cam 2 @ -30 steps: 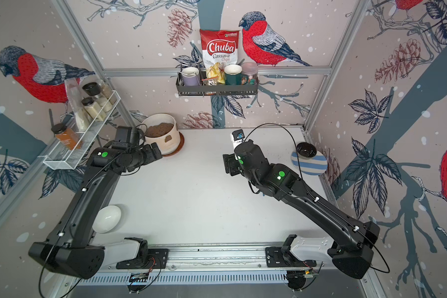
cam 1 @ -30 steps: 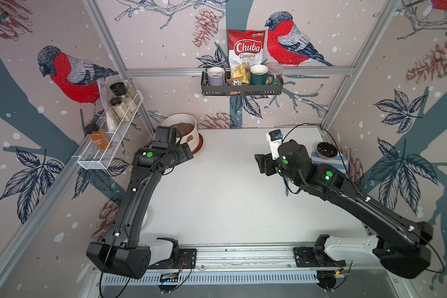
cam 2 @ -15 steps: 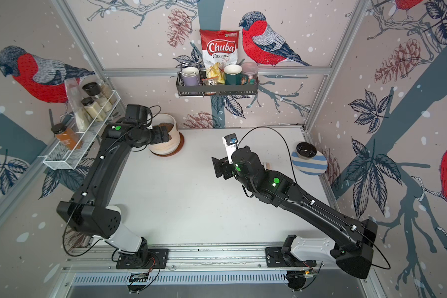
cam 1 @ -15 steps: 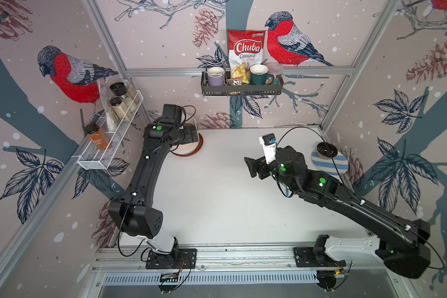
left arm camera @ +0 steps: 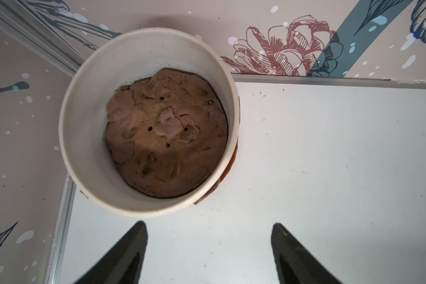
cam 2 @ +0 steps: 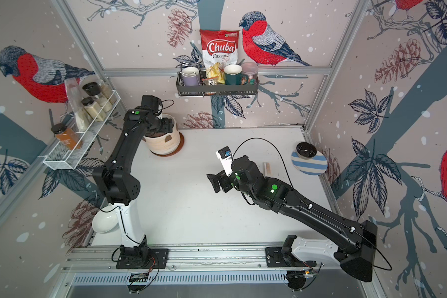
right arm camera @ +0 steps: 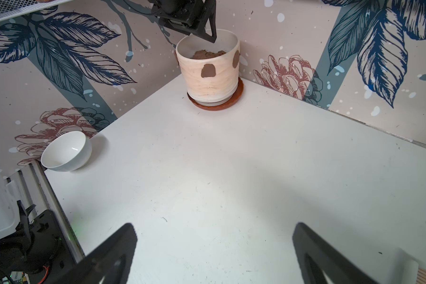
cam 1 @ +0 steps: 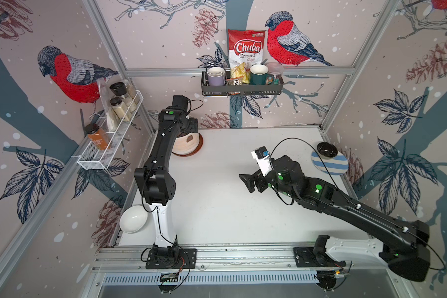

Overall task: Scrub the dried mud off the ceramic pot
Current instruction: Move the pot to the center of the board.

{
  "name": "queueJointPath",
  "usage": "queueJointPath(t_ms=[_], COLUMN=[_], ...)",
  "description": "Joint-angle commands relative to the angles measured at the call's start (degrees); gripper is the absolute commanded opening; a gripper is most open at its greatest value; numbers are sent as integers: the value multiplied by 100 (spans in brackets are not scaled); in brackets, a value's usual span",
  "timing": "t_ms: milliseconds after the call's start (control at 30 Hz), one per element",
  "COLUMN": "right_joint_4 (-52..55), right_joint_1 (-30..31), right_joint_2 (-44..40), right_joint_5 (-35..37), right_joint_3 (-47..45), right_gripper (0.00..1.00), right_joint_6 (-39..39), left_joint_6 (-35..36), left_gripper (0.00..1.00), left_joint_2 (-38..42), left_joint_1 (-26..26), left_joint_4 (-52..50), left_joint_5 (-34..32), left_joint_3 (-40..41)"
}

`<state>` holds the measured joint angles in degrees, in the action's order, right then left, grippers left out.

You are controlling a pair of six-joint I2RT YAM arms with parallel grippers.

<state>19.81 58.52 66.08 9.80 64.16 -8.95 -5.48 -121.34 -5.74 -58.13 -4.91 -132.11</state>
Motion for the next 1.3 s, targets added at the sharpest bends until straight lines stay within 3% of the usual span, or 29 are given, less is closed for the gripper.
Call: queueJointPath(t_ms=[0, 233, 667, 1000, 1267], right_joint_4=[-32, 186, 431, 481, 611], right_joint_1=[11, 9, 5, -254, -518], right_joint_2=[26, 23, 206, 232, 267], right_joint_5=[-53, 108, 46, 31, -59], right_joint_3=[6, 30, 285, 347, 413], right_gripper=[100, 100, 100, 100, 100], right_joint_6=[-3, 133, 145, -86, -344], left_joint_6=[358, 426, 440, 675, 728], left_gripper=[77, 72, 33, 12, 9], left_joint_2=[-427, -1221, -1603, -1630, -1551], left_joint_1=[38, 38, 8, -219, -638], left_joint_4=[-202, -203, -162, -128, -205], left_joint_5=[52, 80, 377, 912, 871], left_joint_3=[-428, -1073, -1169, -1144, -1063])
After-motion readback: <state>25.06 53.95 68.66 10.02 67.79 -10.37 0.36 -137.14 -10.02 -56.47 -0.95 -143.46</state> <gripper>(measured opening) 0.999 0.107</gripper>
